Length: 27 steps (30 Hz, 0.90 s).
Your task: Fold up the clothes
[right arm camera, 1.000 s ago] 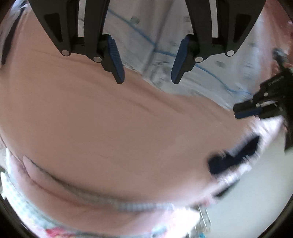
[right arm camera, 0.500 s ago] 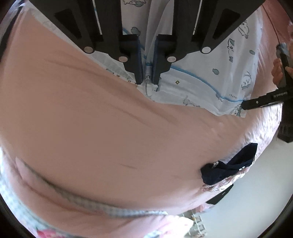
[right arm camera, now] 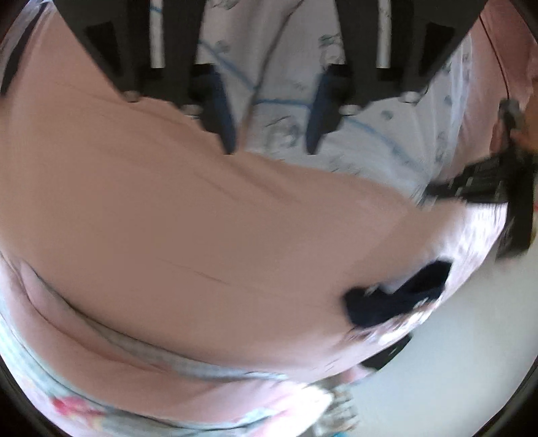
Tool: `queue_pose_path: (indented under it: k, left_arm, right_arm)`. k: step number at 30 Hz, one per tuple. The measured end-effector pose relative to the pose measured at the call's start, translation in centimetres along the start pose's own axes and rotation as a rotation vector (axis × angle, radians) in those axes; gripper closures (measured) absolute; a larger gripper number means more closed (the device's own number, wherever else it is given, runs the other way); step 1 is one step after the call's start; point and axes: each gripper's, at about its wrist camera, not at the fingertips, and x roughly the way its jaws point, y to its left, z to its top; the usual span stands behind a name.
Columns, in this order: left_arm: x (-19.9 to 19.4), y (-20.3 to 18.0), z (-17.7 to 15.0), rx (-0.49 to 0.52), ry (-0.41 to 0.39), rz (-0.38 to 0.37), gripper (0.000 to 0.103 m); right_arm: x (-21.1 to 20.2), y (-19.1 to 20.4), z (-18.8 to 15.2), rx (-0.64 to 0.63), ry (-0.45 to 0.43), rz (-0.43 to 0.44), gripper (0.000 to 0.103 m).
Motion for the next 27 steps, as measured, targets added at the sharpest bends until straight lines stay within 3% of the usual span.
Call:
queue_pose_path:
  k: [2,3,4,8,14,23,27]
  left_arm:
    - [-0.3,0.0,-0.1,-0.008,-0.001,-0.006,0.1]
    - [-0.5,0.0,-0.2,-0.007,-0.003,-0.005,0.1]
    - [-0.6,-0.1,-0.4,-0.004,-0.004,-0.002,0.099]
    - [-0.7,0.0,-0.5,0.001,-0.009,0.005,0.099]
    - [-2.4,-0.7,-0.5,0.032,-0.124,0.039,0.099]
    - [-0.3,1.2,-0.2,-0.015,-0.149,0.084,0.1]
    - [-0.3,2.6,0.3,-0.07,-0.125,0.057,0.1]
  right_arm:
    - [1.1,1.5,-0.4,-0.083,0.032,-0.061,0.06]
    - [1.6,1.9,-0.5,-0.106,0.038,-0.078,0.095]
    - [2.1,2.2,-0.7,-0.123,0.041,-0.088,0.1]
    - [2.3,3.2,-0.6,-0.168,-0.018,-0.122,0.101]
    - [1.7,2.6,0.4,-0.107,-0.101,-0.135,0.101]
    - [4.8,-3.8,0.7,0.305,-0.113,0.079,0.102]
    - [6.3,-6.3,0.1,0.54,-0.126,0.25,0.101]
